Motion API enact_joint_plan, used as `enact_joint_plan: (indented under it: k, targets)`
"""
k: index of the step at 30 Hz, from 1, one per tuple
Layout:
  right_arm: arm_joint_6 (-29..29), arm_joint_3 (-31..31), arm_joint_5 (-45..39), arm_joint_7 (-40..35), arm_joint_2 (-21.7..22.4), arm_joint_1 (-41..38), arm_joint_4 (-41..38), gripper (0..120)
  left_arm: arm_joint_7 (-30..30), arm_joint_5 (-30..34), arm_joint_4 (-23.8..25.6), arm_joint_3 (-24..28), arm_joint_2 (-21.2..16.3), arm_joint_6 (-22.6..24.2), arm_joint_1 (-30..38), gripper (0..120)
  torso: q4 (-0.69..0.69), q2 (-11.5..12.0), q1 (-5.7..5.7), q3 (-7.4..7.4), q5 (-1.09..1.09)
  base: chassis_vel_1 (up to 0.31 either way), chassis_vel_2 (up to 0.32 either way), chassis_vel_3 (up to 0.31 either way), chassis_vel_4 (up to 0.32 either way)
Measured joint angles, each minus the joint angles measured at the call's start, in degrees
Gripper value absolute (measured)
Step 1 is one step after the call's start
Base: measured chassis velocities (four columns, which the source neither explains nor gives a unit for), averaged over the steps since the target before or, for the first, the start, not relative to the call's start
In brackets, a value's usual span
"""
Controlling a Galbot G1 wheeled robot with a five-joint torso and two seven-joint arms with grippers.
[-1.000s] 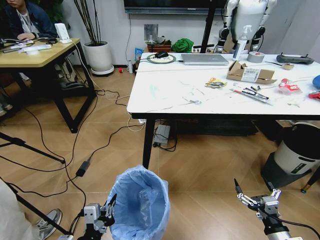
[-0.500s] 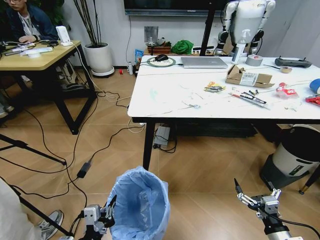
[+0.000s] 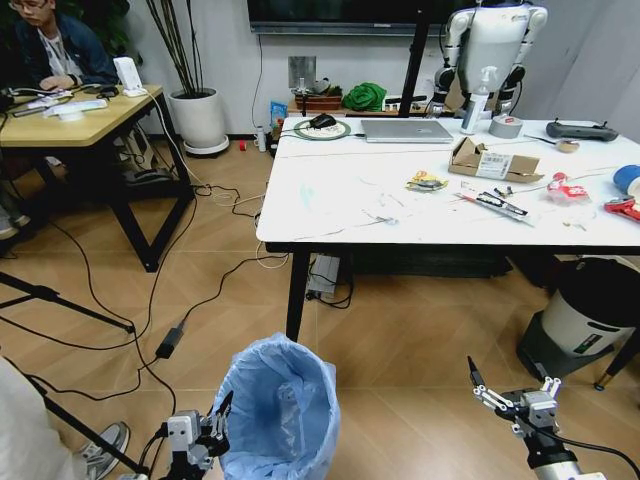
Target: Pick up the trash bin and place the trash from the table into it.
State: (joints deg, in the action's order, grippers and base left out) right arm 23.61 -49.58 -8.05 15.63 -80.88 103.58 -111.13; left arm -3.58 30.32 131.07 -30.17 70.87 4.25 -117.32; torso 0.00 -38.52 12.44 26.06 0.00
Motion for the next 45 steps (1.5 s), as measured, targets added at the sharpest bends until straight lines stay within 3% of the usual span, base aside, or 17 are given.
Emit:
enact_joint_plan:
  k: [45]
  targets:
    - [-0.4,0.1,-0.5,0.0,0.0,0.2,-1.2,100,-0.2,0.8,-0.4,-0.3,0.1,0.5,0.5,0,0.00,-11.2,4.69,6.48,0.00,0.000,0.000,0.000,0.000]
